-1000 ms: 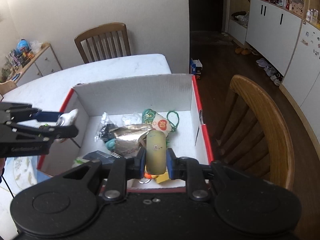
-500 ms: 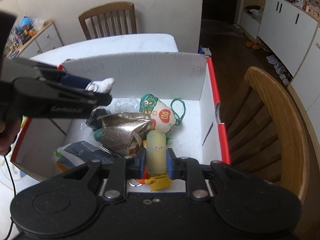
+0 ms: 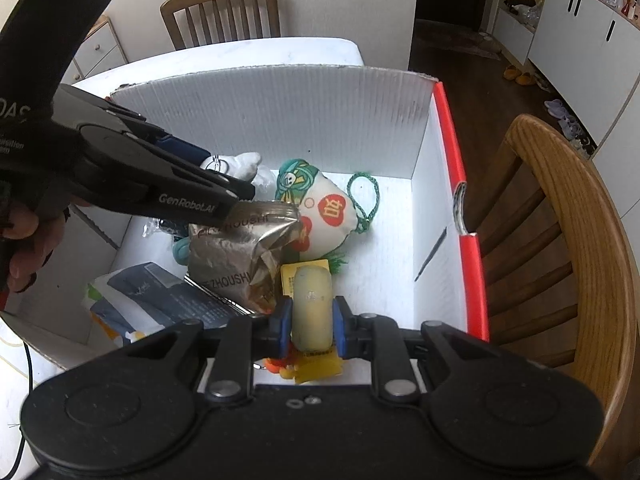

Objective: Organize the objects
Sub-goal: 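Open both grippers to release the items into the box, then withdraw both grippers from the box back over the mat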

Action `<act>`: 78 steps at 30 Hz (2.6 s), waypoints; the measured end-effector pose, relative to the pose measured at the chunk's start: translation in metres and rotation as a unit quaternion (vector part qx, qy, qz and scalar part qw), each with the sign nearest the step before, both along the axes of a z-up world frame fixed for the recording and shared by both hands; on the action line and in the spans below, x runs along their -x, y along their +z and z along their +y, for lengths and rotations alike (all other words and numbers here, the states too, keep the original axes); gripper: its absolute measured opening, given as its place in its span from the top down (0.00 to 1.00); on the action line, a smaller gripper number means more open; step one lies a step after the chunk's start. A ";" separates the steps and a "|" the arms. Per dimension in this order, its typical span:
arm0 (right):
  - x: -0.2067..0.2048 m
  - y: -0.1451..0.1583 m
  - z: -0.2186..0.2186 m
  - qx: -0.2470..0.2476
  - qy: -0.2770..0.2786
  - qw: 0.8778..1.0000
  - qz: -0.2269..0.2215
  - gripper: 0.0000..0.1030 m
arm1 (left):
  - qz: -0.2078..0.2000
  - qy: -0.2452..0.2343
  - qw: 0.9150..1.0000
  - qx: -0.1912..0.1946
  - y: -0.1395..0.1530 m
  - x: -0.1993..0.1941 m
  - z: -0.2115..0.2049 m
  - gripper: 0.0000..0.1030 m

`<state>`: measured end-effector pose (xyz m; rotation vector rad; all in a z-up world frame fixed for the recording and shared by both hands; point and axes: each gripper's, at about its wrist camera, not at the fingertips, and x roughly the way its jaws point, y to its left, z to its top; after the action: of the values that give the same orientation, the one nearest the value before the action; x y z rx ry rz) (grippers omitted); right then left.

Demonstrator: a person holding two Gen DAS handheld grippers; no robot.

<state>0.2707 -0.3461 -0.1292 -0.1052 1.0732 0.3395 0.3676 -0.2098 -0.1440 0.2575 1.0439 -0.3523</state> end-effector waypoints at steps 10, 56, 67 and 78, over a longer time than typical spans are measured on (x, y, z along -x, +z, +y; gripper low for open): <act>0.003 0.007 0.000 -0.001 0.013 1.000 0.007 0.76 | -0.006 0.002 1.000 0.000 0.001 0.007 0.002 0.45; 0.076 0.099 0.090 -0.058 0.040 0.994 -0.087 0.37 | -0.127 0.085 0.984 0.090 0.106 0.151 0.204 0.24; 0.084 0.099 0.149 -0.081 0.058 0.991 -0.084 0.18 | -0.121 0.112 0.982 0.093 0.092 0.170 0.268 0.19; 0.061 0.091 0.208 -0.077 0.067 0.993 -0.062 0.17 | -0.108 0.112 0.982 0.103 0.052 0.165 0.307 0.00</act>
<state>0.2092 -0.1380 -0.0384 -0.0599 0.9147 0.5291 0.2025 0.0976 -0.0920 -0.0087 0.8057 -0.2195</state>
